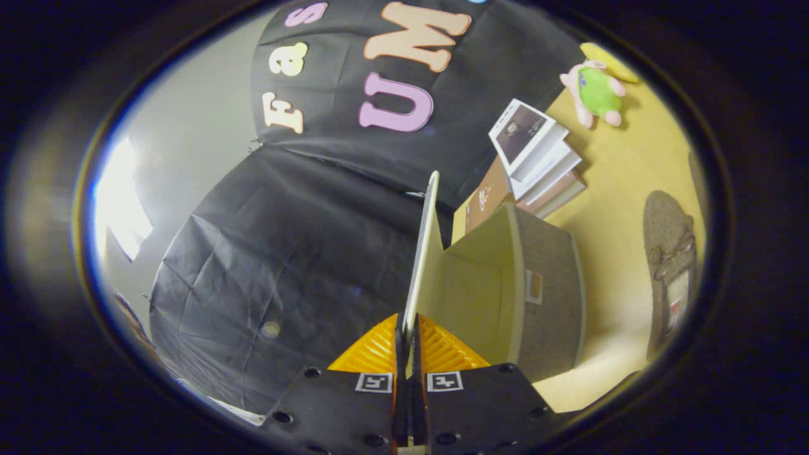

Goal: Open the storage box then place both shoes into the box .Put the left shoe in first, then the right shoe, with the right side of both shoes facing outward in a uniform manner.

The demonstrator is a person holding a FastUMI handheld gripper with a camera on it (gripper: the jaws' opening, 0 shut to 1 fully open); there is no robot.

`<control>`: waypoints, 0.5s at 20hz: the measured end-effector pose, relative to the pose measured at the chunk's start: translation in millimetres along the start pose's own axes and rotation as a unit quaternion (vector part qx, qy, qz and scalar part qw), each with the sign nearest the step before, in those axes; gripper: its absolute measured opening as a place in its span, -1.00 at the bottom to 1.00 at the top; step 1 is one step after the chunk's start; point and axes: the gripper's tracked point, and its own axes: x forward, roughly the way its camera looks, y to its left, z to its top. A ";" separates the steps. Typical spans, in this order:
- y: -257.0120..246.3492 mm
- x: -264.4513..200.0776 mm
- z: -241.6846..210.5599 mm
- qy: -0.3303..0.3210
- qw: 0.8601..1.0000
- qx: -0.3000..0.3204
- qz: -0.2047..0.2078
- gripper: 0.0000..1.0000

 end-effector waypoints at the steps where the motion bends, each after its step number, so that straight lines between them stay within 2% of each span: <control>1: 9.6 3.8 -0.1 0.002 1.000 -0.004 0.004 -0.88; 6: 41.6 34.4 -13.2 0.012 0.999 -0.040 0.009 -0.88; 10: 76.3 65.1 -33.0 0.021 0.997 -0.059 0.036 -0.88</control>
